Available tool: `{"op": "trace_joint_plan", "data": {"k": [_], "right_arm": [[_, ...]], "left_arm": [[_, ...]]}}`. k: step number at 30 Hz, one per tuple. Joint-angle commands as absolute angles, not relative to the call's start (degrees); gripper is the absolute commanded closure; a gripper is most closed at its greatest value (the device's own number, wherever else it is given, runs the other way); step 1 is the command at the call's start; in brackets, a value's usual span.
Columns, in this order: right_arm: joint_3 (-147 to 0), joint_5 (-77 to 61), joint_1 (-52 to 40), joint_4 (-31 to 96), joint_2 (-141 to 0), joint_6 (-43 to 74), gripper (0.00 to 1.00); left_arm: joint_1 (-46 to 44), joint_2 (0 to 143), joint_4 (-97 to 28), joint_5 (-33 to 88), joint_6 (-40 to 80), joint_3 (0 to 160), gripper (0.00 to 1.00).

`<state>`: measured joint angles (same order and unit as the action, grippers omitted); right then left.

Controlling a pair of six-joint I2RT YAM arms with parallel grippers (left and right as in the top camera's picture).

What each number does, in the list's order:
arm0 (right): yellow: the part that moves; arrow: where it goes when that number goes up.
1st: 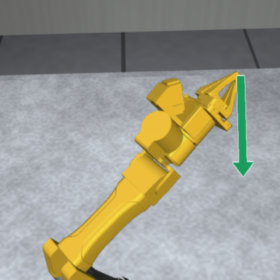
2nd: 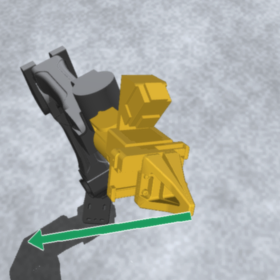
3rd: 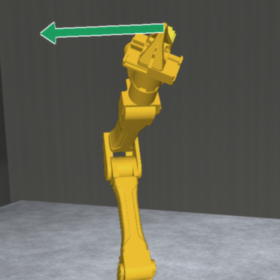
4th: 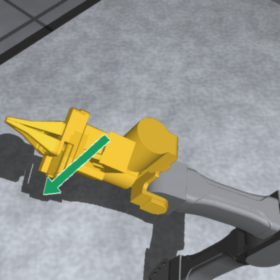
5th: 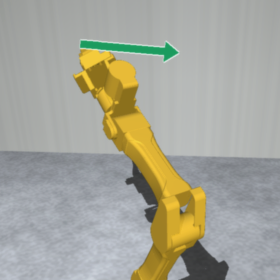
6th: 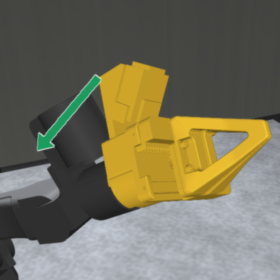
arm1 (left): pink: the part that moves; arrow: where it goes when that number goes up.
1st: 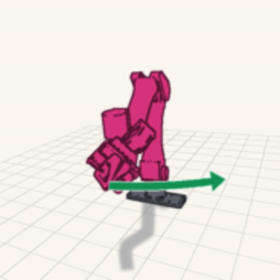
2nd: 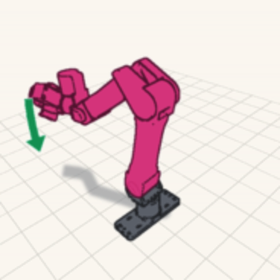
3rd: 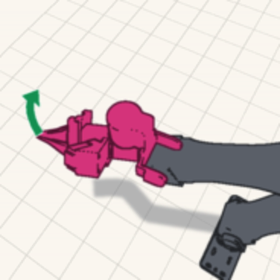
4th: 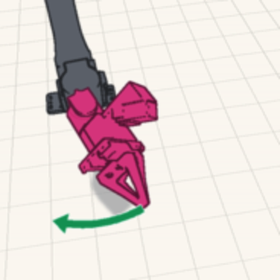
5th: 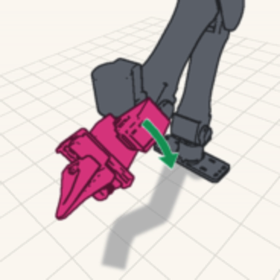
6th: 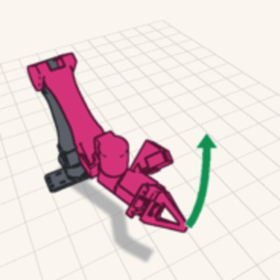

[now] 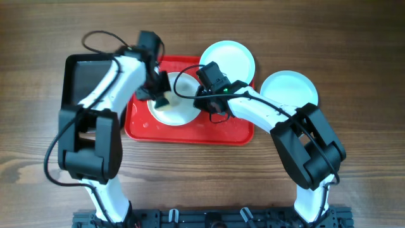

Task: Clean dirty plates on tray and stack at the side
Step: 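Scrub the plate again with the sponge in the left gripper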

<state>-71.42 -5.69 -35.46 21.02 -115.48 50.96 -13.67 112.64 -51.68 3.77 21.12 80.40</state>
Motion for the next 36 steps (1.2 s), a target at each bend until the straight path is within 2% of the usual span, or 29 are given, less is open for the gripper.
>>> {"op": "trace_joint_plan", "data": {"k": [1, 5, 12, 25, 36], "right_arm": [[-70.5, -3.0, -35.6, 21.7, -116.8, 50.9, 0.96], [-70.5, -2.9, -35.6, 21.5, -116.8, 49.5, 0.96], [-70.5, -3.0, -35.6, 21.5, -116.8, 49.5, 0.96], [-70.5, -3.0, -35.6, 21.7, -116.8, 48.1, 0.96], [-70.5, -3.0, -35.6, 21.9, -116.8, 48.0, 0.96]], "left_arm": [[-16.0, 112.8, -48.9, 4.7, 21.4, 77.1, 0.96], [-17.5, 112.8, -48.1, 4.5, 19.6, 75.5, 0.96], [-18.3, 112.8, -43.2, 1.7, 8.8, 70.6, 0.96], [-18.2, 112.8, -30.3, -23.8, 12.9, 65.3, 0.96], [-18.3, 112.8, -24.3, -39.4, 15.9, 65.3, 0.96]]}}
